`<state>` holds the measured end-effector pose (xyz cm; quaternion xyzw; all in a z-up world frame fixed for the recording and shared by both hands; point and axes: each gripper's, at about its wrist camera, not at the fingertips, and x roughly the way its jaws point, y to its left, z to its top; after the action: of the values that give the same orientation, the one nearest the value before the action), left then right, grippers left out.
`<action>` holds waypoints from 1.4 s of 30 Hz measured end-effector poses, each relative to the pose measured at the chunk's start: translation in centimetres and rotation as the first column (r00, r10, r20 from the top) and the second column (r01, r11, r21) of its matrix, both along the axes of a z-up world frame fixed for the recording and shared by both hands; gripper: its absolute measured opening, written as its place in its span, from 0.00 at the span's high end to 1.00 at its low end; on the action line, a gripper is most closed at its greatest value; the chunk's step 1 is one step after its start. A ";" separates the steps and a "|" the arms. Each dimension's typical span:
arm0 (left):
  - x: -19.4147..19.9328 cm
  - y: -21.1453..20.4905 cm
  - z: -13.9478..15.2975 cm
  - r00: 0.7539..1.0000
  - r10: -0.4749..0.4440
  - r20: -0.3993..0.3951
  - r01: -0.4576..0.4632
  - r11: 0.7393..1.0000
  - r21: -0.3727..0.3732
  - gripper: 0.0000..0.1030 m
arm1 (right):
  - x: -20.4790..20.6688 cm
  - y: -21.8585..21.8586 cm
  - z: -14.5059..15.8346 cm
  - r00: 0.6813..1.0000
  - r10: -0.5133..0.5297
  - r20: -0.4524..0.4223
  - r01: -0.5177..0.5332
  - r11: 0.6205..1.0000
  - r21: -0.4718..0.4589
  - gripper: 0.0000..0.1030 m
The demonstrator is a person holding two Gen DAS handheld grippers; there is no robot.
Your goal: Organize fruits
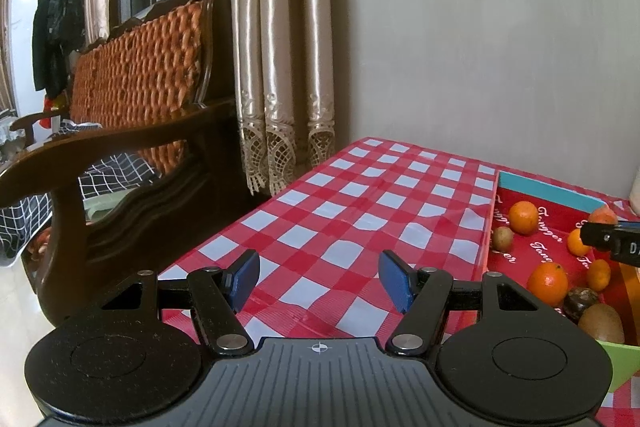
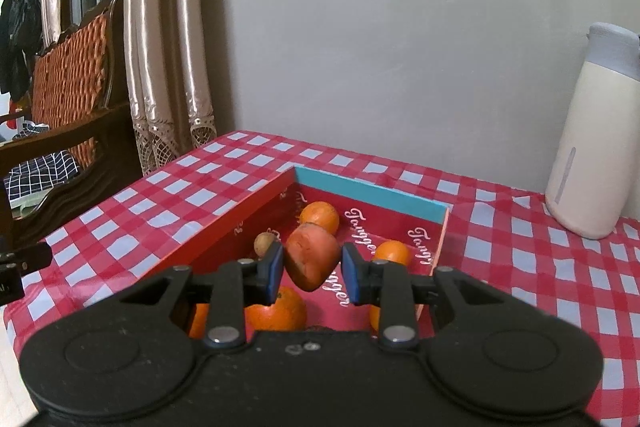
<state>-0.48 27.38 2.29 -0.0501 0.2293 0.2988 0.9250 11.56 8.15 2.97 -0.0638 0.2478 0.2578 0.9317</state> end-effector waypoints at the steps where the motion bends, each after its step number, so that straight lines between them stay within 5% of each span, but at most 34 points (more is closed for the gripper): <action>1: 0.0 -0.1 0.0 1.000 0.000 0.001 0.000 1.000 -0.001 0.36 | 0.0 0.1 -0.1 1.000 -0.001 -0.002 0.001 1.000 -0.002 0.71; 10: 0.3 -1.2 0.2 1.000 -0.022 0.008 0.022 1.000 -0.008 0.36 | 0.1 -1.0 0.0 1.000 -0.024 -0.010 0.024 1.000 0.007 0.69; 12: 0.5 -1.7 0.3 0.999 -0.032 0.010 0.032 0.999 -0.014 0.36 | -0.2 -1.5 0.4 0.999 -0.039 0.003 0.039 0.999 0.009 0.51; 14: 0.6 -2.3 0.4 0.999 -0.040 0.015 0.040 0.999 -0.021 0.33 | -0.6 -2.4 1.0 0.999 -0.042 0.014 0.041 0.998 0.041 0.08; 16: 0.7 -2.9 0.5 0.999 -0.039 0.024 0.039 0.999 -0.020 0.14 | -1.1 -3.4 1.6 0.997 -0.062 0.046 0.059 0.996 0.065 0.02; 17: 0.7 -3.3 0.6 0.999 -0.034 0.029 0.035 0.999 -0.015 0.05 | -1.2 -3.9 1.9 0.996 -0.067 0.052 0.064 0.996 0.067 0.01; 30: 0.9 -9.8 1.3 0.988 -0.141 0.063 0.144 0.988 -0.051 0.00 | -3.6 -11.4 3.9 0.979 -0.176 0.099 0.165 0.980 0.110 0.00; 42: -5.1 -16.7 2.4 0.963 -0.263 0.062 0.263 0.965 0.003 0.00 | -12.8 -20.9 3.1 0.954 -0.269 0.128 0.265 0.963 0.050 0.00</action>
<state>-5.57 10.67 4.73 -0.0310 0.2059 0.1712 0.9630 -1.20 -12.77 6.11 -0.0317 0.1868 0.1285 0.9734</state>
